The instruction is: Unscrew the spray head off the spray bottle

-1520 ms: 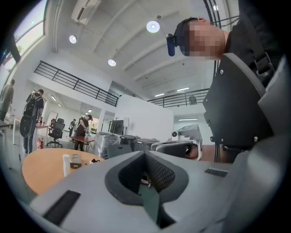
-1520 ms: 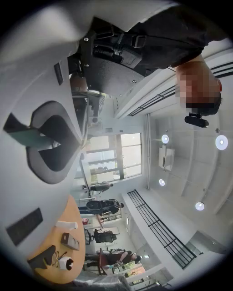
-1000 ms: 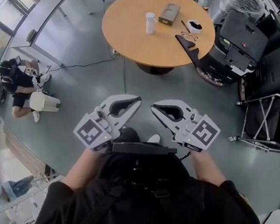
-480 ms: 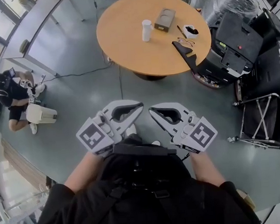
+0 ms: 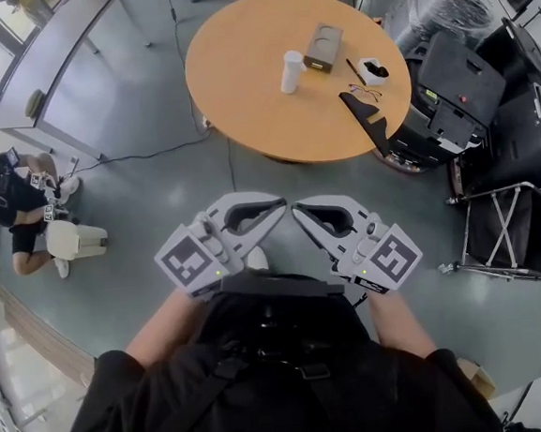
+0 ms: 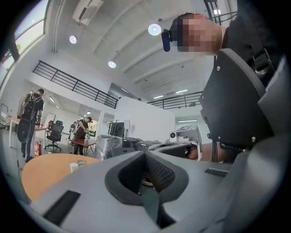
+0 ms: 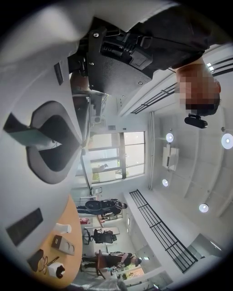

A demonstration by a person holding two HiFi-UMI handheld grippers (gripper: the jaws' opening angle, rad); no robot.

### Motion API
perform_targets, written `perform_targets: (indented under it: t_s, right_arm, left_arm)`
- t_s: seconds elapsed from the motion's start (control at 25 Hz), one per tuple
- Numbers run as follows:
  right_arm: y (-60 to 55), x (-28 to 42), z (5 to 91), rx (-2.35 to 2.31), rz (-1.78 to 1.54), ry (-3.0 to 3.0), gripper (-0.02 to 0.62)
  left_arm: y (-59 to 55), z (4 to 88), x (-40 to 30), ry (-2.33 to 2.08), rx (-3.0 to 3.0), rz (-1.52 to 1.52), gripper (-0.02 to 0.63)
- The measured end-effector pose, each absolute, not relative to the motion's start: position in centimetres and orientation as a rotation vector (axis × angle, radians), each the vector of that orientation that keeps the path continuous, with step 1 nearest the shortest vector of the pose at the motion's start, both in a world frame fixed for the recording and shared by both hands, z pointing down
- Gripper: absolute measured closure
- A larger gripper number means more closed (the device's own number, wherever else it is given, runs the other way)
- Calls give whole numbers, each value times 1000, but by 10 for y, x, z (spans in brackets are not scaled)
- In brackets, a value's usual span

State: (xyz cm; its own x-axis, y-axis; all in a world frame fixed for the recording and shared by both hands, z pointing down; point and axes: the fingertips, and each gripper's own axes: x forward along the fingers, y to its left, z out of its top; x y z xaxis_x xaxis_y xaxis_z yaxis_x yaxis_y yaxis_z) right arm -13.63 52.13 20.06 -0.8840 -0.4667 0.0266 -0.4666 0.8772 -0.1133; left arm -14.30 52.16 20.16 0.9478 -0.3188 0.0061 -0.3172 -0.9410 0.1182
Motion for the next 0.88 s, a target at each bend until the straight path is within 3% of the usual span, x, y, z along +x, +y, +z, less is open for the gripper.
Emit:
perform_targets:
  t_s: [0.4,0.88]
  right_arm:
    - [468,-172,206,-841,-199,3036,589]
    - [419,-139,219,-823,-208,3035,589]
  left_arm:
    - [469,212,-181,-409,2963,-10,601]
    - [417,227,-148,-419,2941,10,601]
